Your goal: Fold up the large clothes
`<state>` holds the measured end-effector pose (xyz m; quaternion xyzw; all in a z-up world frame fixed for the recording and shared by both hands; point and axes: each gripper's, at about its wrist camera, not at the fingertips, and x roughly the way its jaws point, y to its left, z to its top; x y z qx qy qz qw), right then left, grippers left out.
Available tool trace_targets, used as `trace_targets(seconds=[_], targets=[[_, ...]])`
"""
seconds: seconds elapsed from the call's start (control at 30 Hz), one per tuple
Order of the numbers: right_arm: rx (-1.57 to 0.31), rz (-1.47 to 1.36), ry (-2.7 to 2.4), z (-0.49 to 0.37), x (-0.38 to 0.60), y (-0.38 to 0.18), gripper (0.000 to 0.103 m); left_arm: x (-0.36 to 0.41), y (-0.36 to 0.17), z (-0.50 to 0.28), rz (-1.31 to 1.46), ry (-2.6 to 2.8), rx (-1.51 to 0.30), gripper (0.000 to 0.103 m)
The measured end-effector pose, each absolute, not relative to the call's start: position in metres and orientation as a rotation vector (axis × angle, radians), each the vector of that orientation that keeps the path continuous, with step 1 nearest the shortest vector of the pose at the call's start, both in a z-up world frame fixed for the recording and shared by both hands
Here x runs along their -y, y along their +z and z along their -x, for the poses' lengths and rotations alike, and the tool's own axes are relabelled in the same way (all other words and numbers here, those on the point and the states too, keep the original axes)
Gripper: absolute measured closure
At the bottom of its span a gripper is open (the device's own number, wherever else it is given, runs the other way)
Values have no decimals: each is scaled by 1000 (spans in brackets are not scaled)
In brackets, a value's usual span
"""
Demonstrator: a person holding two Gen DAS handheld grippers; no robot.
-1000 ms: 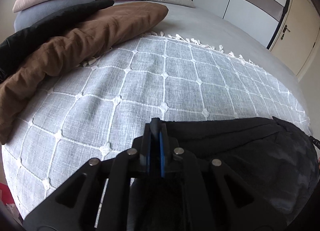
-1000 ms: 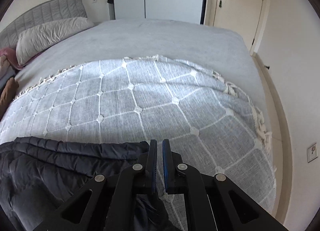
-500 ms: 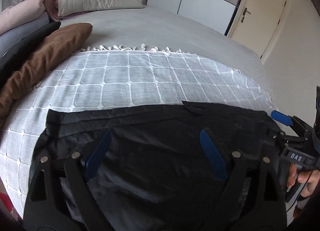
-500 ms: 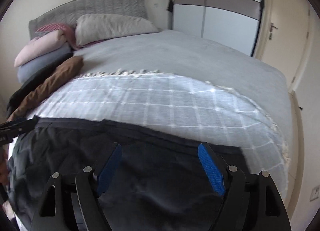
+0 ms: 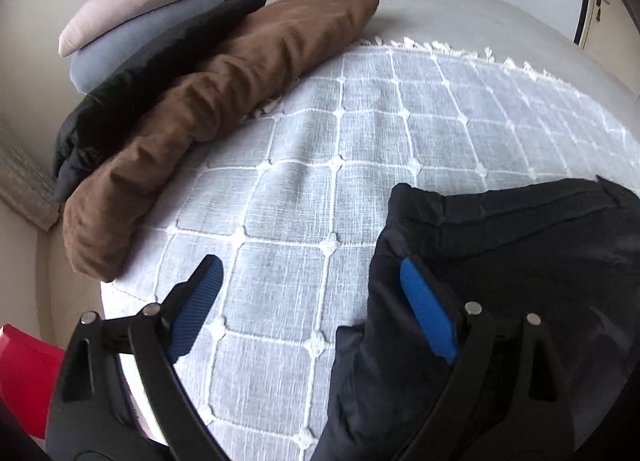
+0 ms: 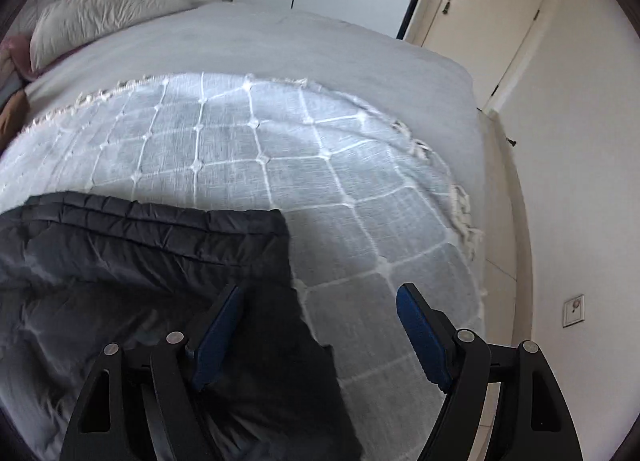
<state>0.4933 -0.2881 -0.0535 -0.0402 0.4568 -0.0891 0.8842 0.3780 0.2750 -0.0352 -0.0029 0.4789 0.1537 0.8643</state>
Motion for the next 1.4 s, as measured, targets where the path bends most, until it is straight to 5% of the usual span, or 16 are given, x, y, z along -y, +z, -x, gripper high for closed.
trace_targets(seconds=[0.2,0.4,0.93,0.97,1.1,1.17,1.3,1.4], targets=[[-846,74,57,-415,209,-6,23,-166,24,-302,-4,27,-834,12],[-947,119,292,-340,125,-38,22,-87,-7,-249,-78,-127,-882,12],[-935,-135,-6,-272,264,-54,22,-265,-38,-151,292,191,-984,13],[-960,-161,-27,-274,268,-61,22,-270,-45,-154,336,170,-1005,18],[-1015,-252,16,-274,274,-78,27,-272,-60,-175,442,61,-1005,66],[-1026,-286,39,-277,268,-83,34,-268,-60,-191,426,51,-983,78],[-1027,-293,55,-277,259,-82,35,-275,-57,-227,410,82,-949,78],[-1032,-282,51,-278,262,-79,35,-286,-53,-229,439,117,-968,67]])
